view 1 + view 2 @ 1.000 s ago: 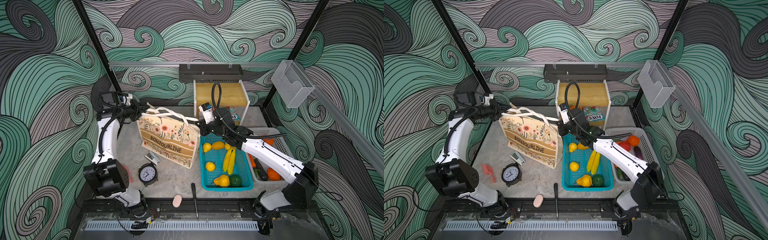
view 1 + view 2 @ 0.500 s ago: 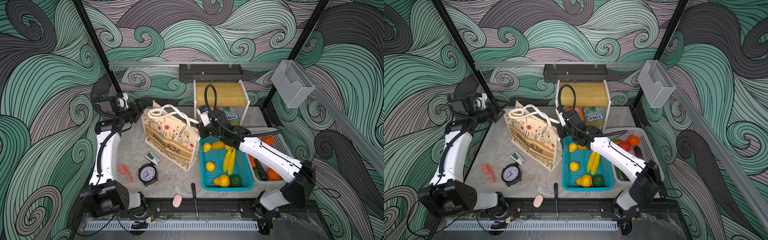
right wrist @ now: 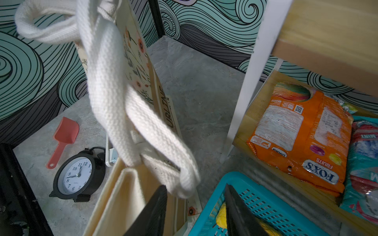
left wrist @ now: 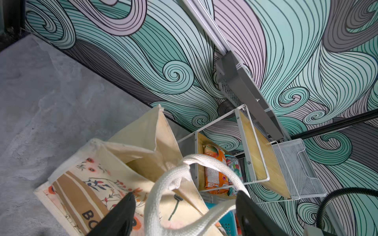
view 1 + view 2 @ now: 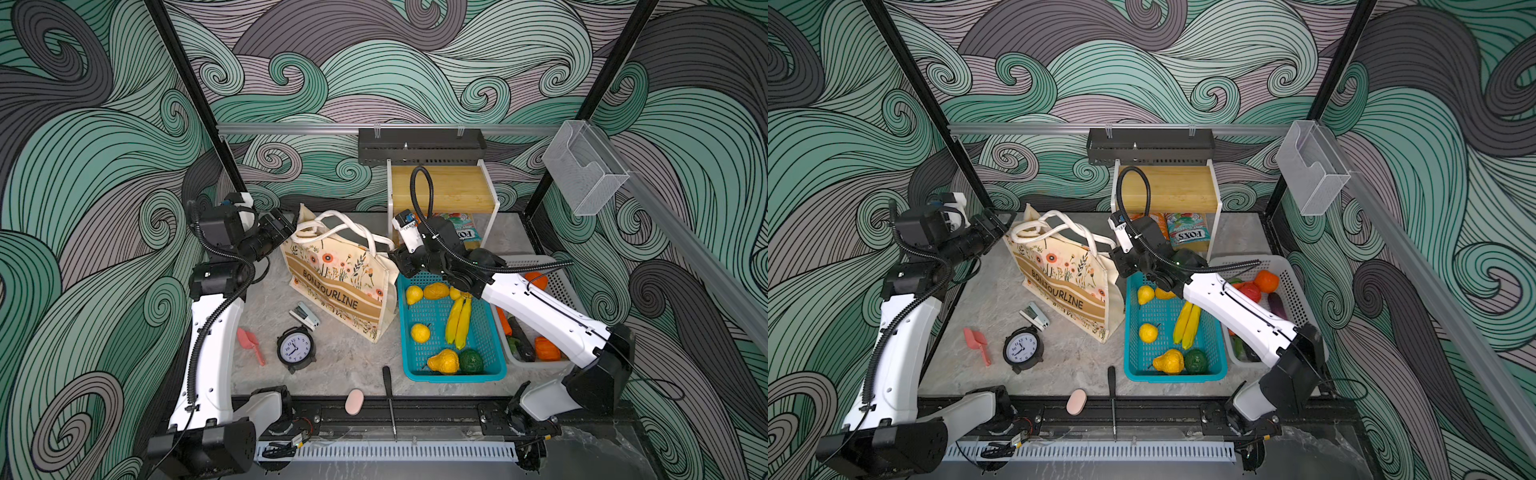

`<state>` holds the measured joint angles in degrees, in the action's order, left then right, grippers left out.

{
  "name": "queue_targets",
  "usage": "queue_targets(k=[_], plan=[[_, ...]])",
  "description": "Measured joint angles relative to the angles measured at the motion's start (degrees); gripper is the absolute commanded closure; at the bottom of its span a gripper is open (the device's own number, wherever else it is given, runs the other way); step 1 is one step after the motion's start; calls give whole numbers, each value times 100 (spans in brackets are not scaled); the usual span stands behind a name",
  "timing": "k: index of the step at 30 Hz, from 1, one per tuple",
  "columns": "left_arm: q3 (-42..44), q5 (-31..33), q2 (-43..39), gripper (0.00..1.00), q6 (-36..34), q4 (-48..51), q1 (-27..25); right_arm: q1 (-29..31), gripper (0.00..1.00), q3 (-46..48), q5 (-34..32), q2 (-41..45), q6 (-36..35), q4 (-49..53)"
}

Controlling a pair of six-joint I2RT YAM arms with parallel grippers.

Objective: Place the food into the grocery bag and tie it

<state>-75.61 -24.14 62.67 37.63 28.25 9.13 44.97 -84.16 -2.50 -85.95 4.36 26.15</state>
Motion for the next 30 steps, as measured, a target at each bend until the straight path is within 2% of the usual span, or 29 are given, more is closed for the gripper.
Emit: queue_targets(k=[1,2,4,8,14,18,22,26,30], plan=[[0,22,-70,20,-31,44,50,9,30,-2,-11,55,35,37],[0,52,-144,15,-83,96,105,13,25,-2,-28,136,59,105],[7,79,-289,12,-188,181,190,20,1,24,-107,337,129,195],[431,20,-769,9,-354,179,315,42,0,308,-367,1049,212,199],[2057,212,-1797,1,-625,168,345,-179,0,1222,-632,2341,278,181],[3259,398,-2437,1,-723,-160,345,-796,0,2149,-649,3051,378,186],[4210,597,-2680,1,-809,-835,343,-1471,1,3069,-658,3565,505,142],[4610,1102,-2599,1,-874,-1248,293,-1991,1,3735,-734,3860,754,-96],[4653,1746,-2538,1,-925,-1764,168,-2518,1,4144,-754,3768,984,-673]])
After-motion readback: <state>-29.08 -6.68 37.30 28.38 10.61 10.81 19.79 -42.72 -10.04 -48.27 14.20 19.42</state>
